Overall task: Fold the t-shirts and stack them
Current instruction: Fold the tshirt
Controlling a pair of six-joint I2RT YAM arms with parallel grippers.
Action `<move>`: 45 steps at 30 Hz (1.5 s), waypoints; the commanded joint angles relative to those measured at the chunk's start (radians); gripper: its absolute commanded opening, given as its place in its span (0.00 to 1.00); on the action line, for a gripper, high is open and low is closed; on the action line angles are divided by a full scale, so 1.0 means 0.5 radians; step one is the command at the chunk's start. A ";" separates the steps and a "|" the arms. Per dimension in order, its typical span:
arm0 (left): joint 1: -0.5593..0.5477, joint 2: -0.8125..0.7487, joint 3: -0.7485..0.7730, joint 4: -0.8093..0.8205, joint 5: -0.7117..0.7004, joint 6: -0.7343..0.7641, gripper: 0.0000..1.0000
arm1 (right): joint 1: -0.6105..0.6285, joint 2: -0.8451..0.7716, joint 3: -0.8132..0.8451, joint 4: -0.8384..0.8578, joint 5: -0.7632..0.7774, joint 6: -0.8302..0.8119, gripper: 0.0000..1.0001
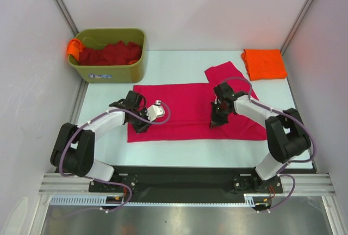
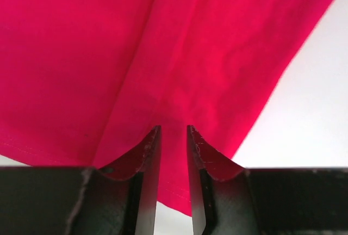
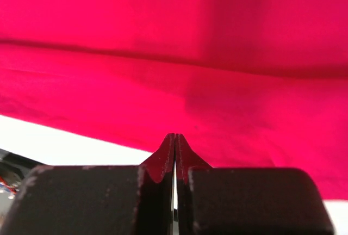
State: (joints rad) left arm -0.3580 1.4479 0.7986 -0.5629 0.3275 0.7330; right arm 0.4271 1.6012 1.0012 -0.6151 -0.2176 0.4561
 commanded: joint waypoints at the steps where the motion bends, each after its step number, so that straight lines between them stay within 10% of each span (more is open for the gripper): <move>1: -0.011 0.022 -0.033 0.153 -0.109 -0.003 0.30 | 0.029 0.129 0.185 0.028 0.000 -0.081 0.00; 33: 0.102 0.160 0.225 0.512 -0.557 -0.312 0.41 | -0.090 0.584 0.983 -0.187 0.493 -0.167 0.00; 45: -0.179 0.270 0.707 0.349 -0.029 -0.607 0.53 | -1.384 -0.269 0.057 -0.246 0.184 -0.047 0.26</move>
State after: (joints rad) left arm -0.3759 1.5497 1.0981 -0.4046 0.2260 0.4770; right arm -0.1783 1.5066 1.1015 -0.7128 -0.0391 0.4198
